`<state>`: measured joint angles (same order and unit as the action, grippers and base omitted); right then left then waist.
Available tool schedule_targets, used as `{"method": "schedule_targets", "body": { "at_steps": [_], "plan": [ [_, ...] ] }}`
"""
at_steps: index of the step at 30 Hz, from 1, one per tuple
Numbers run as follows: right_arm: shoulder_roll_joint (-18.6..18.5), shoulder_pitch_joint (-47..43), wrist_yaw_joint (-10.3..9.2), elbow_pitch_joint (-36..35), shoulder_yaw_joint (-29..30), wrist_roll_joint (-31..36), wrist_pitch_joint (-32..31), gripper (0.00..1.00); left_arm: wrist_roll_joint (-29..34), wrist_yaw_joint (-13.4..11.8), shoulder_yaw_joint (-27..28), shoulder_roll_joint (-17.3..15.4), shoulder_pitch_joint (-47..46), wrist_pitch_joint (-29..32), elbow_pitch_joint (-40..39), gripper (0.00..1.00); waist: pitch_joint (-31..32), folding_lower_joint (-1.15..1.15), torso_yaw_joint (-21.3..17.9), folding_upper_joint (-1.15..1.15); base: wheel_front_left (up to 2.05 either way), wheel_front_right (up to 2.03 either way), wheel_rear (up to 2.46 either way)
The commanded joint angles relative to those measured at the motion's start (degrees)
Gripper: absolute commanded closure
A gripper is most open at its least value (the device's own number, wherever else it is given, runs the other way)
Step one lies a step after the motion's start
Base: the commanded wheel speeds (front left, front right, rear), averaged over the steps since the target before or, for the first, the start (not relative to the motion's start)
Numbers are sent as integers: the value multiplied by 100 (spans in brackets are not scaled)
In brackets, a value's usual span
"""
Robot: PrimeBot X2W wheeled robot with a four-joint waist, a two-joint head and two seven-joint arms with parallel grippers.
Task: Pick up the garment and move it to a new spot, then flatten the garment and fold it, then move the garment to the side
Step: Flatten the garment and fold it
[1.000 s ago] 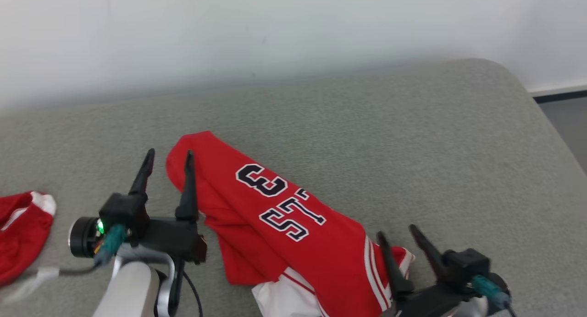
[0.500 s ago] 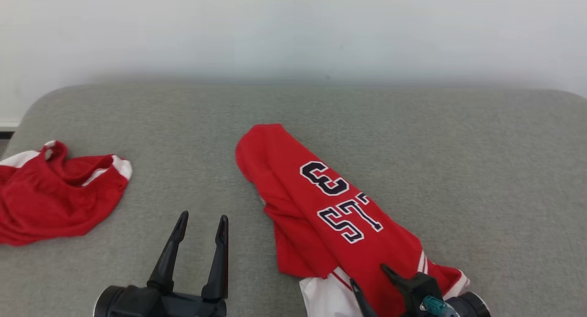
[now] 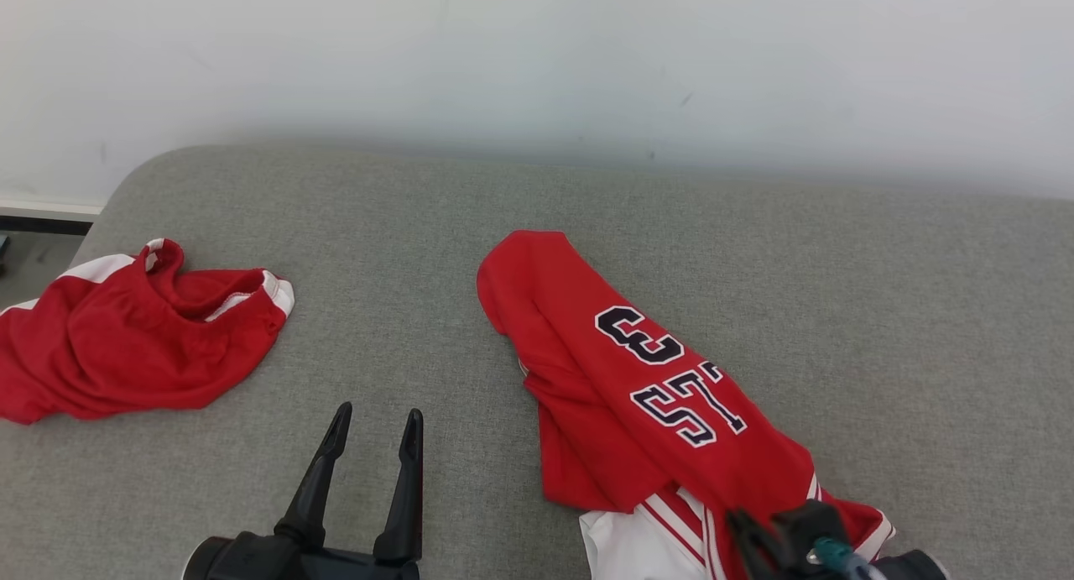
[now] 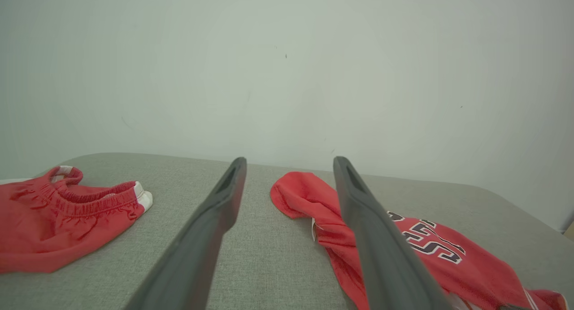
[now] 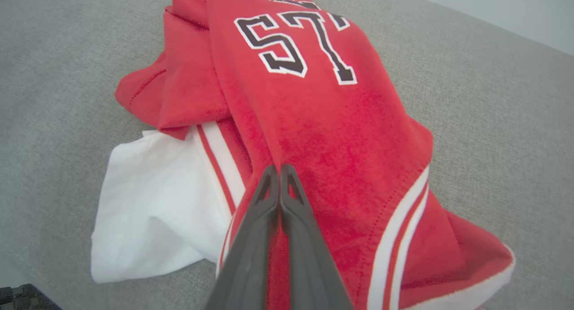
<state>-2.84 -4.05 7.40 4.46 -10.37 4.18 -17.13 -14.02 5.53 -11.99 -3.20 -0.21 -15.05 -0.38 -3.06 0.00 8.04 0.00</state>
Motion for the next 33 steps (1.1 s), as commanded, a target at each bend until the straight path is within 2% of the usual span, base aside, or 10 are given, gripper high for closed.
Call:
{"method": "schedule_targets", "body": {
  "at_steps": [1, 6, 11, 16, 22, 23, 24, 29, 33],
  "plan": [
    [-7, -33, 18, -61, 86, -4, 24, 100, 5, 4, 38, 15, 14, -19, 16, 0, -17, 0, -18, 0, 0, 0, 0],
    [-6, 250, 18, -425, 528, -231, 178, 100, 0, 35, 50, 28, -50, -19, 19, 0, -59, 0, -85, 0, 0, 0, 0],
    [-3, 845, 18, -389, 954, 0, 103, 100, -27, 45, 23, 31, -115, -19, 33, 0, -117, 0, -131, 0, 0, 0, 0],
    [-218, 1587, 17, 420, 1465, 455, 38, 100, -77, 79, -115, 31, -246, -20, 84, 0, -171, 0, 36, 0, 0, 0, 0],
    [-539, 2586, 13, 1817, 2120, 591, 495, 100, -61, 88, -228, 33, -317, -20, 136, 0, -277, 0, 287, 0, 0, 0, 0],
    [-605, 2768, 13, 2044, 2300, 680, 667, 88, -56, 91, -248, 33, -333, -20, 143, 0, -304, 0, 324, 0, 0, 0, 0],
    [-697, 2996, 12, 2539, 2718, 1006, 860, 0, -56, 91, -299, 34, -368, -20, 155, 0, -340, 0, 399, 0, 0, 0, 0],
    [-636, 3449, 13, 3278, 3648, 1690, 1333, 0, 37, 130, -540, 31, -480, -20, 290, 0, -392, 0, 545, 0, 0, 0, 0],
    [-471, 3595, 12, 3544, 3793, 1836, 1857, 0, -9, 142, -637, 33, -490, -20, 402, 0, -375, 0, 406, 0, 0, 0, 0]
  ]
}}
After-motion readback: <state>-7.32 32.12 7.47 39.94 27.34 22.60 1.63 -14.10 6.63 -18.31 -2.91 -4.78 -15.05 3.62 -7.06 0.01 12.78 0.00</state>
